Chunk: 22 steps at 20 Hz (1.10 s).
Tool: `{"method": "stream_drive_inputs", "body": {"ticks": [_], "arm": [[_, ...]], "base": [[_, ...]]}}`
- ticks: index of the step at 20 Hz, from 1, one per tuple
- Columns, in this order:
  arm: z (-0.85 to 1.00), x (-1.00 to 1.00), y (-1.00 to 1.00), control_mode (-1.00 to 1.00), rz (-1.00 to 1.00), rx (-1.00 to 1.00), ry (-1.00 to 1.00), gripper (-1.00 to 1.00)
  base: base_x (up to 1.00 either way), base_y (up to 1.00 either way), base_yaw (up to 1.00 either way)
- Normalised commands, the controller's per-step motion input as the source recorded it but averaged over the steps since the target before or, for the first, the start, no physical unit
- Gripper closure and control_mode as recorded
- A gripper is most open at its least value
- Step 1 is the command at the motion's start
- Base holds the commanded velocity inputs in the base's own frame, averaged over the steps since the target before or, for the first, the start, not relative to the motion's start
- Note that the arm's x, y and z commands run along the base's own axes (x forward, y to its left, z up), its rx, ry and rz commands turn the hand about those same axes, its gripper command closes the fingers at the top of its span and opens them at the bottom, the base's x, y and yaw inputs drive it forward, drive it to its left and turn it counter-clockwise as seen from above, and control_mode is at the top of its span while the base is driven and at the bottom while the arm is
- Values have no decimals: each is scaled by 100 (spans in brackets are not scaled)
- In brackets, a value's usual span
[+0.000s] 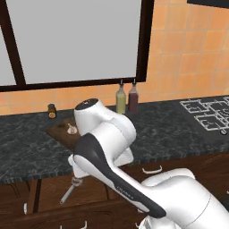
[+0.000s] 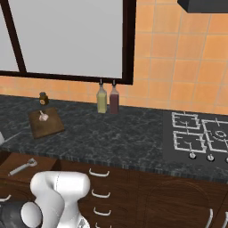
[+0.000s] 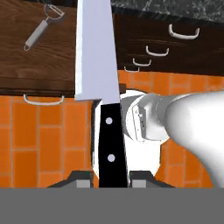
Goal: Place the appropriate cutting tool for cutting the garlic skin on the cutting board.
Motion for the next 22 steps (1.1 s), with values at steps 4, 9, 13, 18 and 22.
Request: {"method": "stream_drive_inputs", "body": {"ticks": [4,9,13,18,22], "arm": [[-61,100,-28,-100,-9,17,-24,100],[-1,62,-1,-100,-5,5,-1,100],[2,100,1,-100,-24,11,4,100],[7,72,10,-100,-21,2,6,100],[0,55,10,-100,-2,0,1,100]], "base": [[0,0,0],[0,0,0],[0,0,0],[0,0,0],[0,0,0]]}}
